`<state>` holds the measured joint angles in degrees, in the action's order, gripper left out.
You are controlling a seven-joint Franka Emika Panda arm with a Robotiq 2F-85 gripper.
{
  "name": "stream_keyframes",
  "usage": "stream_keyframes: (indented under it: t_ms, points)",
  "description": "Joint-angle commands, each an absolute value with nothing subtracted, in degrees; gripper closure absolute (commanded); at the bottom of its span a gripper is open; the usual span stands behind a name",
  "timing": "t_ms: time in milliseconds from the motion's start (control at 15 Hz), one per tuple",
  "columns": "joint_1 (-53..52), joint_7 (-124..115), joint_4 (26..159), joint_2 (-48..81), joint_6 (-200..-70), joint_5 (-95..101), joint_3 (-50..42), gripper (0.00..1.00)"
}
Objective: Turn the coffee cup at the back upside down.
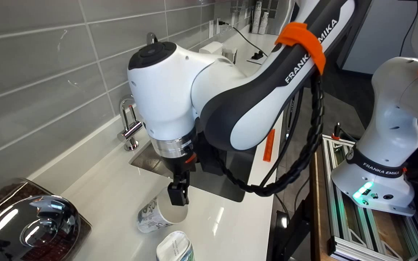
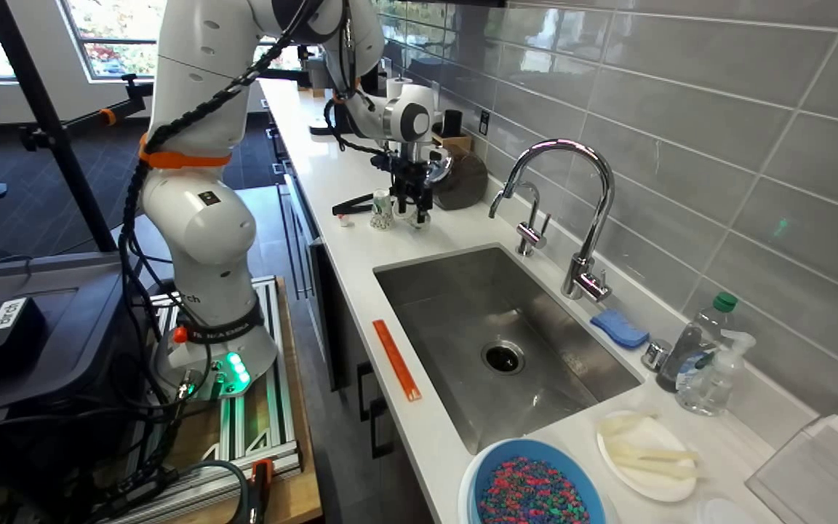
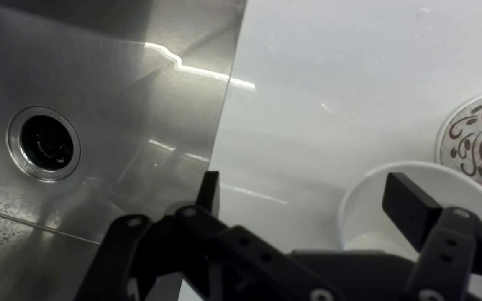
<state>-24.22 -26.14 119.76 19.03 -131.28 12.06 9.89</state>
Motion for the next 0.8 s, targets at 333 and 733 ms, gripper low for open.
stream_keyframes:
  t_ms: [333,733]
  points:
    - [-23.1,-23.2,119.7,18.8,-126.0,10.0,11.1,0.0]
    - [-22.8,-21.1,119.9,18.0,-123.9,10.5,11.1,0.0]
